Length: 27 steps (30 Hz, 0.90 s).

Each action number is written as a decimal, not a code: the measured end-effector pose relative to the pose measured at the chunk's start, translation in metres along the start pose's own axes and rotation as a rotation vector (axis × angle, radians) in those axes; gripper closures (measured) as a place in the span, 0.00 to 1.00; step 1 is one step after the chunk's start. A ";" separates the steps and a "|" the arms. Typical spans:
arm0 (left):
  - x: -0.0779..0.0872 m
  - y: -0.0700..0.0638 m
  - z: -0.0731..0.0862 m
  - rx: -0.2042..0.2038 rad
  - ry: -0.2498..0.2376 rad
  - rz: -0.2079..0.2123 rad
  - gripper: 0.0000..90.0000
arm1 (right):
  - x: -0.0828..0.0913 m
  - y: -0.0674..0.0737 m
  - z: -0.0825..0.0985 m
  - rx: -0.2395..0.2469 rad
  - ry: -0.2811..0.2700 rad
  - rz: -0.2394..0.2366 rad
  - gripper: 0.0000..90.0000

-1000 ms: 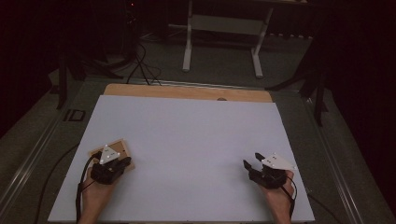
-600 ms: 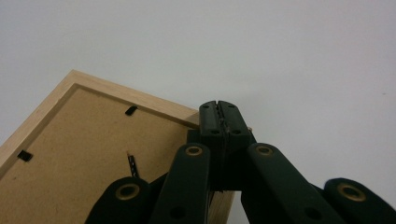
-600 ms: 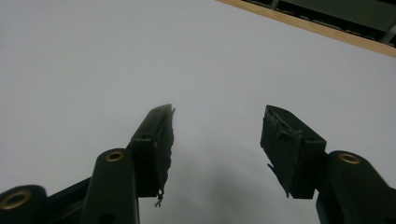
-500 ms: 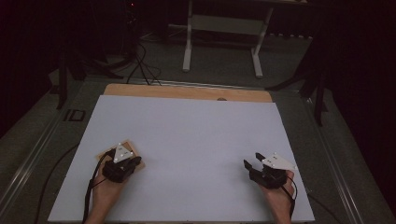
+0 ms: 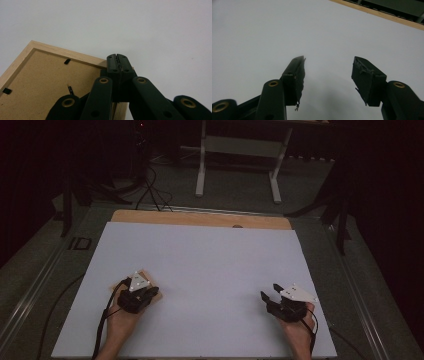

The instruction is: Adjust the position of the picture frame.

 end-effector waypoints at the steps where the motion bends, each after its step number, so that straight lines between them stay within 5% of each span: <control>1: -0.001 -0.002 -0.001 -0.001 0.003 0.003 1.00 | 0.000 0.000 0.000 0.000 -0.001 0.000 0.48; 16: -0.025 -0.025 -0.020 -0.007 -0.013 0.048 1.00 | 0.000 0.000 0.000 0.001 -0.001 -0.001 0.48; 27: -0.020 -0.021 -0.022 -0.033 -0.021 0.048 1.00 | 0.001 -0.001 0.000 -0.002 -0.002 0.000 0.48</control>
Point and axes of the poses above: each handheld gripper's, and its own axes: x roughly backward along the jaws, z roughly out of its underside, y roughly to its left, the point moved 5 cm from there along -x, roughly forward along the jaws, and after that the axes turned 3 degrees about z, right-handed, at the moved point
